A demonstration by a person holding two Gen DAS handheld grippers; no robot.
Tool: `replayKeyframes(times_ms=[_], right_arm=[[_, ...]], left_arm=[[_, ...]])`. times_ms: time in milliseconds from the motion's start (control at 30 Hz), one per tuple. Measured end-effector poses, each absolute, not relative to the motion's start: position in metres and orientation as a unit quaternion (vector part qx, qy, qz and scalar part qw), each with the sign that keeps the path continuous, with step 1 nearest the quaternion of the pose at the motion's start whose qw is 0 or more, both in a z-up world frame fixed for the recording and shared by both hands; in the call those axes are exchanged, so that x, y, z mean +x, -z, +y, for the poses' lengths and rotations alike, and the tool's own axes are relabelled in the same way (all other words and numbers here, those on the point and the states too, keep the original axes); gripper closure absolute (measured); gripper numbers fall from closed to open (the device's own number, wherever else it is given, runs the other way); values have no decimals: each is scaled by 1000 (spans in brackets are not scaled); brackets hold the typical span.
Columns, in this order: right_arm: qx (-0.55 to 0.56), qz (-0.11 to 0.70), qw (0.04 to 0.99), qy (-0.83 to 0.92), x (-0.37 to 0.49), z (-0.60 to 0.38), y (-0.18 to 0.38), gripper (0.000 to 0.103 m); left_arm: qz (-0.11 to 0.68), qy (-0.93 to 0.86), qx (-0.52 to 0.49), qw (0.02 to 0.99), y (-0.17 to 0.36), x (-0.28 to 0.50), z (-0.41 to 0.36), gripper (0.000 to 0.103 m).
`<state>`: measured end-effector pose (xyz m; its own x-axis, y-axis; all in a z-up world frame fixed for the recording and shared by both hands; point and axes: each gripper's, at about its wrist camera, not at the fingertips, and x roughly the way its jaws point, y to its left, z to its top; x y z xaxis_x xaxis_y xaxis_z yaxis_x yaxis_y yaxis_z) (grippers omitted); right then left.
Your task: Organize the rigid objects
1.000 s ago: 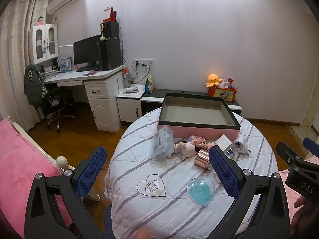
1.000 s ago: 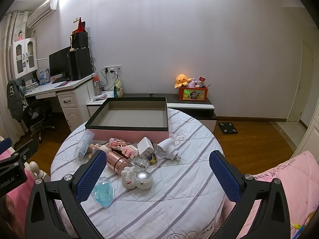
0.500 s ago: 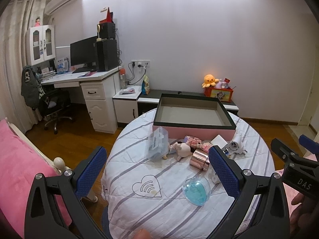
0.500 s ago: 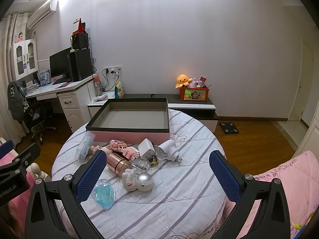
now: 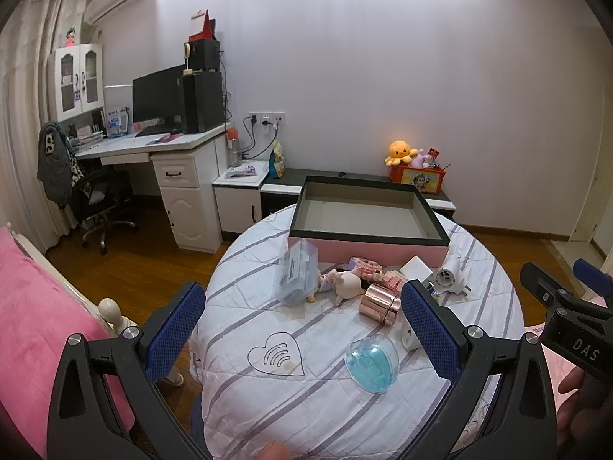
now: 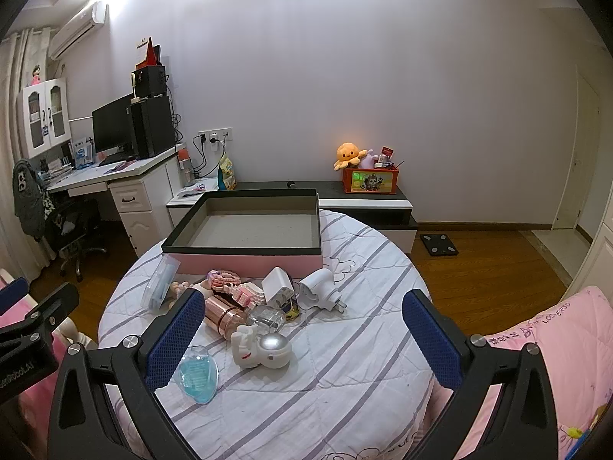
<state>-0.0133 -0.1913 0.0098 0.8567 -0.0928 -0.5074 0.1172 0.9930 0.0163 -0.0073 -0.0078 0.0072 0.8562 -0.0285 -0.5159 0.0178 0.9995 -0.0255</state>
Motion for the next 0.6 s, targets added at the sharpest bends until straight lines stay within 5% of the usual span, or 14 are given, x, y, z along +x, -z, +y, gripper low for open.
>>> replayKeyframes(times_ms=[600], right_arm=[[23, 261, 964, 55, -14, -191, -11, 0]], left_arm=[[264, 14, -10, 964, -8, -7, -11, 0]])
